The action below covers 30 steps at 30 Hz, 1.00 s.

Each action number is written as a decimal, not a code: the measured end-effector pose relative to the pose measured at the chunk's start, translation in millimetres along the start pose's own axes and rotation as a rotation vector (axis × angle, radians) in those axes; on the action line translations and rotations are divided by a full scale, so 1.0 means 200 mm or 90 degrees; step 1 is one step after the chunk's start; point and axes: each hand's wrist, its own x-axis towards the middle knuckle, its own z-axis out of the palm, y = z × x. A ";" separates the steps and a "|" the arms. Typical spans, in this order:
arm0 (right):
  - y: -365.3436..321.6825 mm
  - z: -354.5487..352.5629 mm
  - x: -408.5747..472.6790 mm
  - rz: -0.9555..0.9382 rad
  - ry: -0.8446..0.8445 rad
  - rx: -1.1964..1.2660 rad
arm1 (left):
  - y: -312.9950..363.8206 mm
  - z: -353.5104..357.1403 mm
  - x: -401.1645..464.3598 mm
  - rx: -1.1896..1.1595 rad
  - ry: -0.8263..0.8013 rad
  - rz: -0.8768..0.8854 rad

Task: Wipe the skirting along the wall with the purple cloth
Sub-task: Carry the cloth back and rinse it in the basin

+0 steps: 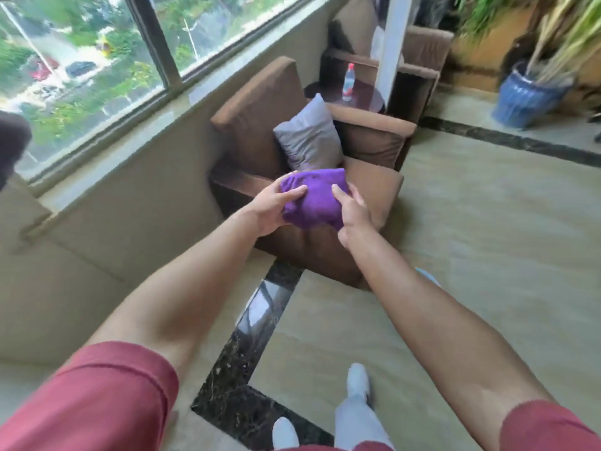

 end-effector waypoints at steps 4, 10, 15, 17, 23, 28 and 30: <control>-0.03 -0.36 0.00 -0.017 0.033 -0.039 | -0.19 0.27 0.18 -0.004 -0.028 -0.055; -0.09 -0.88 0.14 -0.074 0.076 -0.195 | -0.41 0.67 0.48 0.074 -0.056 -0.124; -0.15 -1.35 0.36 -0.061 0.182 -0.247 | -0.59 1.08 0.76 0.141 -0.071 -0.164; -0.15 -1.47 0.43 -0.047 0.191 -0.227 | -0.64 1.18 0.83 0.182 -0.108 -0.170; -0.20 -1.74 0.67 0.005 0.219 -0.191 | -0.74 1.39 1.11 0.308 -0.166 -0.217; -0.16 -1.84 0.85 0.033 0.265 -0.195 | -0.85 1.44 1.35 0.315 -0.172 -0.262; -0.12 -1.86 0.93 0.051 0.288 -0.195 | -0.90 1.43 1.46 0.326 -0.174 -0.281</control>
